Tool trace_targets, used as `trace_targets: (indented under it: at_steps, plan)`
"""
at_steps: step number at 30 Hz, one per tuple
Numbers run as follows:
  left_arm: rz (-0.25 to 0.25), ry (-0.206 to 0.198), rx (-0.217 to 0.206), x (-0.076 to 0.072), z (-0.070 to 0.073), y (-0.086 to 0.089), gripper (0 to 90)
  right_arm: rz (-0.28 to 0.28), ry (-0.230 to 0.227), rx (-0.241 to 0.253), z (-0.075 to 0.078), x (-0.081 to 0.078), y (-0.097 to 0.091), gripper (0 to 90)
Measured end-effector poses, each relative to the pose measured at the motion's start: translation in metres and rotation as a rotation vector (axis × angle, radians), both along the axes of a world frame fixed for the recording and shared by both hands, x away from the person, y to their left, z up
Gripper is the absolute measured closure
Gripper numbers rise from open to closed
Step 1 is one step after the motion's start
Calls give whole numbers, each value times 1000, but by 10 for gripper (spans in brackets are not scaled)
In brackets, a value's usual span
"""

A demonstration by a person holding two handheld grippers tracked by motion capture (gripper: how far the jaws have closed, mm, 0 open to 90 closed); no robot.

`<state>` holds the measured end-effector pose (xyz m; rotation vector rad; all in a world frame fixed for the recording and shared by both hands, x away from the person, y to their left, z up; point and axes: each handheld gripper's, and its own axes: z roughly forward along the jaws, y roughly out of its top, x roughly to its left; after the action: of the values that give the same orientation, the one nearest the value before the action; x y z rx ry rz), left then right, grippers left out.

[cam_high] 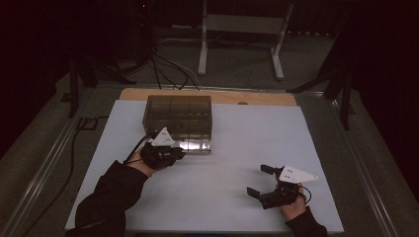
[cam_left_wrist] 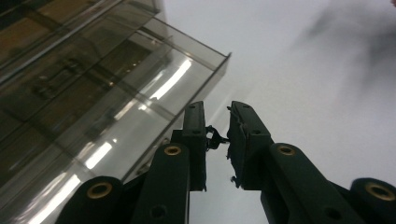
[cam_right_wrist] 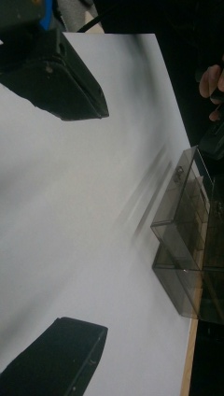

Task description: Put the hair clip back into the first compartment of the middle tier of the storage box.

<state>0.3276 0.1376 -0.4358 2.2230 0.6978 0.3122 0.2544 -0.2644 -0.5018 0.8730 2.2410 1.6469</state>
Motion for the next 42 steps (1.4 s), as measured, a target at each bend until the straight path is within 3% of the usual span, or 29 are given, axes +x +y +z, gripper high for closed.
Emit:
trace_targets:
  at_steps: [25, 32, 42]
  plan:
    - [144, -19, -48, 14, 9, 46, 785, -1, 5, -1, -1, 1, 0, 0]
    - [184, -16, -60, 20, 7, 54, 785, 0, 6, -3, -1, 0, 0, 0]
    - [251, 11, -110, 28, -3, 64, 785, -1, 6, 0, -1, 1, 0, 0]
